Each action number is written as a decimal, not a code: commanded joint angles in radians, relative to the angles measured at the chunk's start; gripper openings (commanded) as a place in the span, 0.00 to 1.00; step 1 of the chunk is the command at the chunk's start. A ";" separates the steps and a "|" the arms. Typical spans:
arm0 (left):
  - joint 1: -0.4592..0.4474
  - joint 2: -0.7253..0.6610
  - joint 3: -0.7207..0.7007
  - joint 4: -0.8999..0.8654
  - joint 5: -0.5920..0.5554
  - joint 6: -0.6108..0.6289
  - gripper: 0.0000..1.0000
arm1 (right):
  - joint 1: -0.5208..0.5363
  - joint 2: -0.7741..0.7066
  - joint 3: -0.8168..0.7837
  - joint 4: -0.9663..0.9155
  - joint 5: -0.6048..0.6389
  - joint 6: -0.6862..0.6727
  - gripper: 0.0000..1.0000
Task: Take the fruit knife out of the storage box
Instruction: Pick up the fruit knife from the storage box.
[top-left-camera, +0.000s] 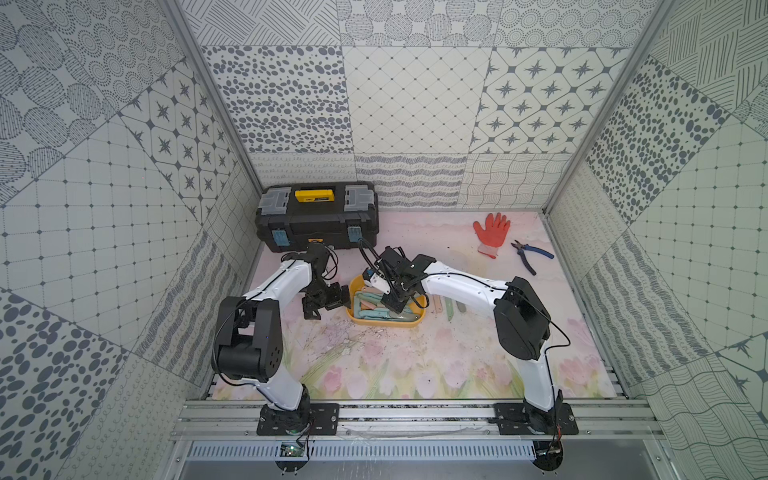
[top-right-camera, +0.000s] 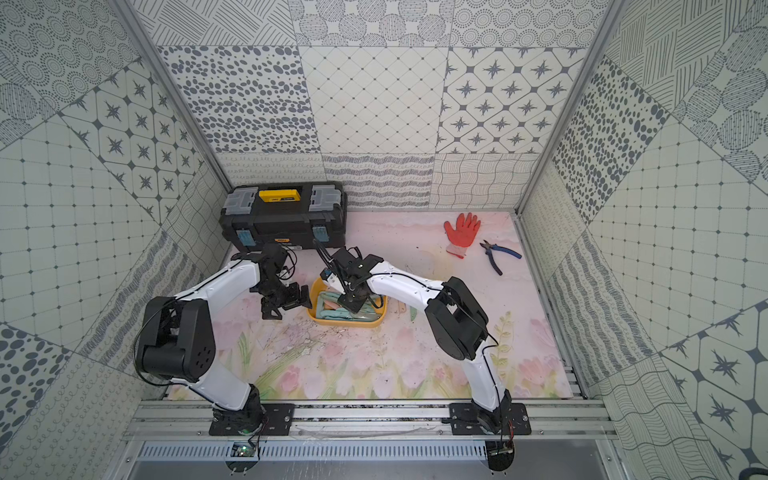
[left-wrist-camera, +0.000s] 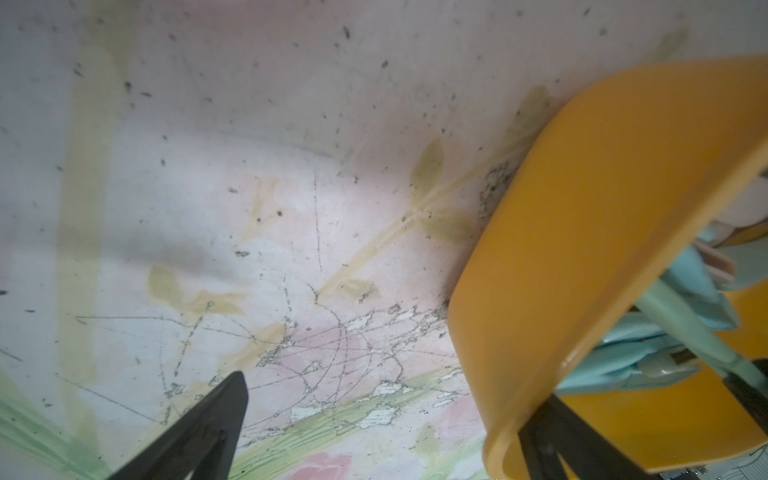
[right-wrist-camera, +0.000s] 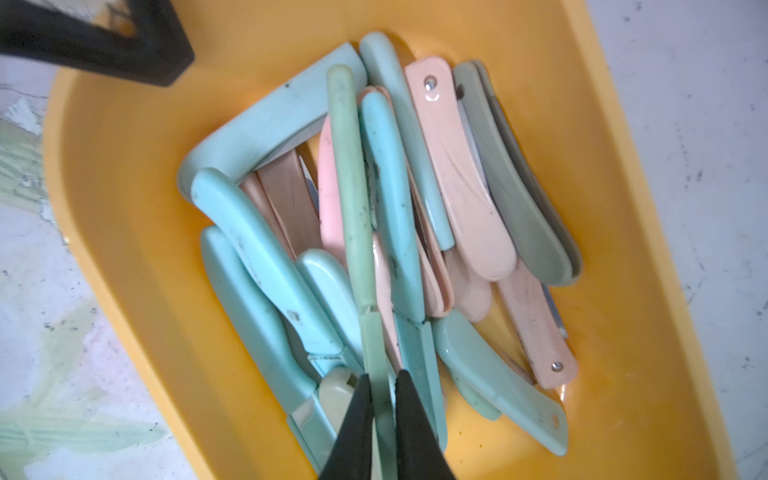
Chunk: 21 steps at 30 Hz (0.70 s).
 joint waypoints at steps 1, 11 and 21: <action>0.009 -0.018 0.006 -0.013 -0.006 -0.010 0.97 | 0.001 -0.049 -0.021 0.030 0.008 0.002 0.12; 0.009 -0.017 0.007 -0.011 -0.004 -0.012 0.98 | -0.003 -0.068 -0.036 0.044 0.002 0.021 0.10; 0.009 -0.017 0.008 -0.012 -0.004 -0.010 0.98 | -0.070 -0.170 -0.124 0.159 -0.200 0.107 0.08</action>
